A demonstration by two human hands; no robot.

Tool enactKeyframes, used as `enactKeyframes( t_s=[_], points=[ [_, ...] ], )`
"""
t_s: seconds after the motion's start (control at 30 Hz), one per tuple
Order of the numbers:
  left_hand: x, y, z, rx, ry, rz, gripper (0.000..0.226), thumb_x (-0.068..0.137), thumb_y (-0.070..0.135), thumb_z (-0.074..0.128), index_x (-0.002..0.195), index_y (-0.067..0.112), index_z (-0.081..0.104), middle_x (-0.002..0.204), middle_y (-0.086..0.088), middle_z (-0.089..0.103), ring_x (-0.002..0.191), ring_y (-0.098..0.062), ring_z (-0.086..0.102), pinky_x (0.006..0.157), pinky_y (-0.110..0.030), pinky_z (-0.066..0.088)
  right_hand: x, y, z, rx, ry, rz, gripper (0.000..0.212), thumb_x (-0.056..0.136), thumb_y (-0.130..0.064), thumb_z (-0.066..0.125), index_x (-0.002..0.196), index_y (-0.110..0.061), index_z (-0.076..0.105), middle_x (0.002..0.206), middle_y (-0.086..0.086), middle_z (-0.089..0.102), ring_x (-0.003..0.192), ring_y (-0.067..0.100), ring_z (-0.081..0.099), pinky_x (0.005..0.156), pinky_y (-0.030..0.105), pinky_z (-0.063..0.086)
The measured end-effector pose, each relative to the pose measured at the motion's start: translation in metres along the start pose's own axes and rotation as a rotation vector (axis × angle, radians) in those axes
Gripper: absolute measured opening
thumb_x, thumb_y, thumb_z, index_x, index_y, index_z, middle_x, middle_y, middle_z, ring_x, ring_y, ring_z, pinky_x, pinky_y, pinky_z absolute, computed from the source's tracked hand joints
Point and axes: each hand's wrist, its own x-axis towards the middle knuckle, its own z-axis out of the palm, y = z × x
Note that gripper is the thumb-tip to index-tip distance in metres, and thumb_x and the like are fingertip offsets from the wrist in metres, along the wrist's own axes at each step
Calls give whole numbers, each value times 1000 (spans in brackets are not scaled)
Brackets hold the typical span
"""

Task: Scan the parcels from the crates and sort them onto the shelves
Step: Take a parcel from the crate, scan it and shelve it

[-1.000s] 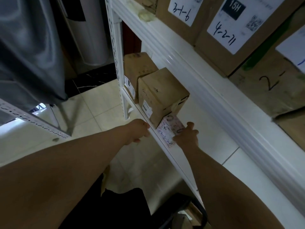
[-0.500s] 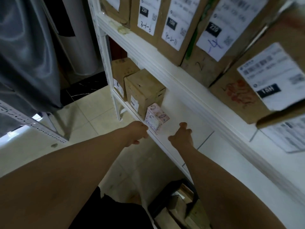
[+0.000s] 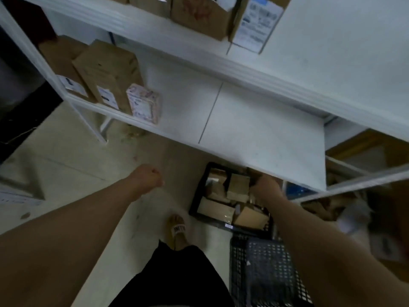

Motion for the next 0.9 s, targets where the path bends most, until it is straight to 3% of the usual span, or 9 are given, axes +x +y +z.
enactKeyframes(
  t_s=[0.07,0.17,0.27,0.3,0.5,0.6,0.7,0.8,0.9],
  points=[
    [-13,-21,27,48,-48,-29,9,87,-1,66,93,6,64,87,-14,56,75,-22,52,61,-27,37,-18,45,17,-25,-33,76,14,97,-20,55,97,-6,58,89,7,62,71,17,53,61,28,42],
    [-23,-39,67,101,-88,-31,10,87,1,66,97,-2,69,88,-12,62,78,-22,57,63,-27,42,-37,90,38,-49,-93,149,13,94,-20,60,102,-11,55,83,2,54,78,20,56,62,27,43],
    [-25,-42,106,138,-128,-1,4,88,1,65,89,4,68,85,-7,63,78,-18,57,62,-25,43,-36,116,54,-11,-132,177,24,95,-21,60,115,-7,61,105,10,63,106,31,63,82,35,48],
    [-24,-40,119,154,-144,11,5,88,1,64,87,5,67,85,-6,63,78,-17,57,61,-25,43,-33,123,59,-14,-151,169,26,96,-23,59,116,-6,60,111,11,65,107,30,62,85,36,49],
    [-4,-22,198,242,-210,12,6,93,5,60,92,6,66,92,-5,62,85,-15,57,61,-15,42,15,168,88,-15,-206,77,18,94,-26,54,105,-13,61,100,6,67,70,12,51,59,27,43],
    [16,-10,239,278,-243,-1,13,95,4,54,88,10,64,87,1,59,78,-7,53,55,-11,36,42,180,89,-40,-258,34,21,95,-29,53,107,-13,59,87,1,60,66,8,46,53,24,39],
    [46,-5,277,279,-267,-37,21,96,1,52,80,11,61,86,1,59,77,-7,54,58,-10,39,78,187,93,-9,-317,84,15,95,-24,56,100,-9,55,80,1,53,65,11,47,48,24,34],
    [81,-5,304,298,-279,-53,21,97,5,52,78,14,58,89,0,59,88,-15,58,69,-17,41,114,189,106,24,-351,79,12,97,-20,54,103,-9,54,96,9,58,84,23,60,57,28,42],
    [124,-16,322,342,-302,-78,21,98,8,51,82,20,58,102,-1,61,94,-15,57,71,-19,42,148,188,131,11,-409,73,28,103,-18,50,125,-3,55,121,17,61,112,32,60,86,35,52]
  ],
)
